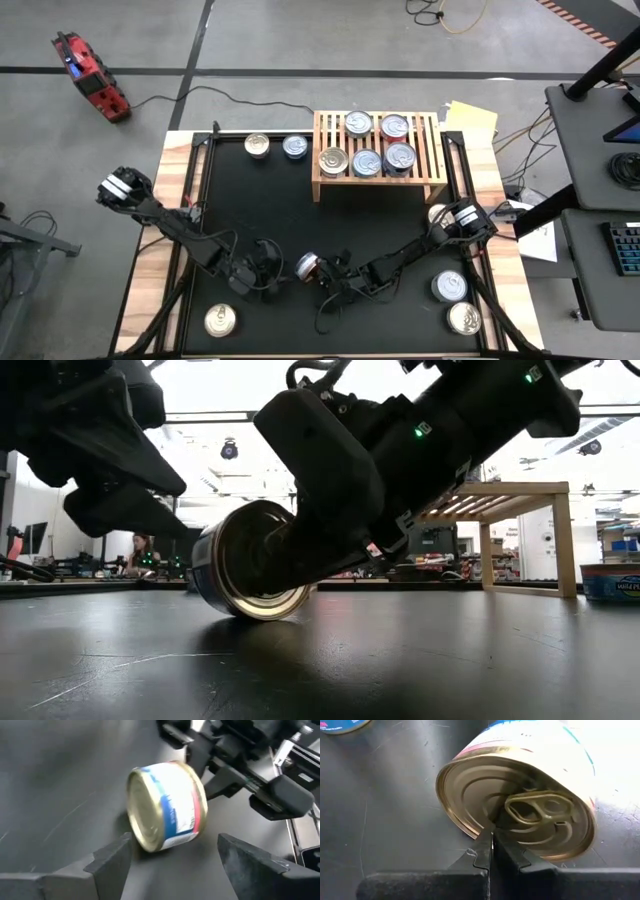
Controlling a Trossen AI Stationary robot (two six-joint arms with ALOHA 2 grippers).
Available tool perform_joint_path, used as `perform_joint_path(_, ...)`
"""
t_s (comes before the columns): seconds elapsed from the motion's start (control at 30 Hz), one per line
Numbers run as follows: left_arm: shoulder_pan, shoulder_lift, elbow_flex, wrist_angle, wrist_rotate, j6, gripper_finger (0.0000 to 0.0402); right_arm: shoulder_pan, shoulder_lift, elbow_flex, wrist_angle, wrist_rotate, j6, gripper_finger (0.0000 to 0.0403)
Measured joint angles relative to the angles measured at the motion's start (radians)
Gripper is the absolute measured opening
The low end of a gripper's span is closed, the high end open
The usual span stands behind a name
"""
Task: Stack canned seafood by type on shelf
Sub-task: Stack the blue-pink tuna can on top of the blue-pink tuna can on the shelf
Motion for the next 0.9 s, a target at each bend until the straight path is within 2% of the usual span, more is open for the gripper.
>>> perform_joint_path(0.17, -0.008, 0.072, 0.000, 0.172, -0.001, 0.133, 0.0308, 0.000, 0.000, 0.000, 0.003, 0.002, 0.000, 0.0009)
perform_joint_path(0.3, -0.008, 0.127, 0.000, 0.222, -0.022, 0.172, 0.0323, 0.000, -0.001, 0.000, 0.005, 0.002, 0.008, 0.0009)
perform_joint_path(0.63, -0.009, 0.329, 0.000, 0.422, -0.100, 0.265, 0.0324, -0.001, -0.003, 0.000, 0.006, 0.003, 0.012, 0.0009)
perform_joint_path(0.8, -0.009, 0.367, 0.000, 0.462, -0.109, 0.264, 0.0324, -0.001, -0.003, 0.000, 0.006, 0.003, 0.018, 0.0009)
perform_joint_path(0.9, -0.009, 0.369, 0.000, 0.476, -0.155, 0.264, 0.0323, -0.001, -0.003, 0.000, 0.006, 0.003, 0.018, 0.0009)
